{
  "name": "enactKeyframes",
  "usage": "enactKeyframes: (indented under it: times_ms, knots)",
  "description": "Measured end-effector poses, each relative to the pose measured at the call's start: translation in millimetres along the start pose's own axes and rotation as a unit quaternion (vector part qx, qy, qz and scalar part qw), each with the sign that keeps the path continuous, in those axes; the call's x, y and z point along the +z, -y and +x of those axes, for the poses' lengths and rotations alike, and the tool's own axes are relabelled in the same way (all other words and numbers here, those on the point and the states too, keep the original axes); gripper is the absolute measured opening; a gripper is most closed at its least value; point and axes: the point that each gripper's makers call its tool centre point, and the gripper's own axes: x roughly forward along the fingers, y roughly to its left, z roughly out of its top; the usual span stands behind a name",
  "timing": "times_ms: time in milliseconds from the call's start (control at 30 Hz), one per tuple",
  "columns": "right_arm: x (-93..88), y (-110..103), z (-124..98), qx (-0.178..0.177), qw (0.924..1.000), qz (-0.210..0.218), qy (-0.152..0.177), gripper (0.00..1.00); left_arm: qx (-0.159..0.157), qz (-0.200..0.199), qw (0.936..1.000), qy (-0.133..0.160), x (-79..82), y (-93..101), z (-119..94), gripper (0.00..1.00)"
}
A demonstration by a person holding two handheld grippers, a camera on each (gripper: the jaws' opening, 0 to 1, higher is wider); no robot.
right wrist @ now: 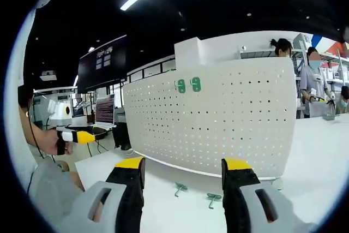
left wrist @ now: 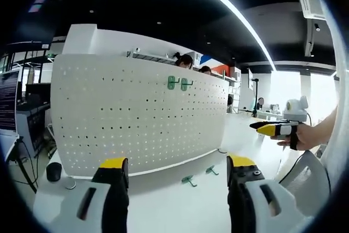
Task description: Insert the hook assembly into the mounting plate slot until the hook locks in place.
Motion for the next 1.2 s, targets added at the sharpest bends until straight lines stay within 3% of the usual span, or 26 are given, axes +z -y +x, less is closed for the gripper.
enactKeyframes:
  times_ms: [433, 567, 733, 1200]
  knots:
    - [1.4, 1.5, 0.2, -0.003, 1.0, 0.001, 0.005, 0.54, -0.005, 0.008, 0.9999, -0.008, -1.3, 1.7, 6.2, 0.75]
    - [3.5, 1.5, 0.2, -0.004, 1.0, 0.001, 0.009, 0.54, -0.029, 0.033, 0.9978, -0.051, -18.1, 4.6, 16.9, 0.76]
    - [5.2, 2.8, -0.9, -0.007, 0.9999, 0.001, 0.014, 0.54, -0.062, 0.054, 0.9941, -0.07, -19.7, 12.6, 35.5, 0.76]
    - [11.8, 5.2, 1.3, -0.015, 0.9996, 0.003, 0.025, 0.53, -0.112, 0.082, 0.984, -0.112, -33.6, 23.2, 63.8, 0.72]
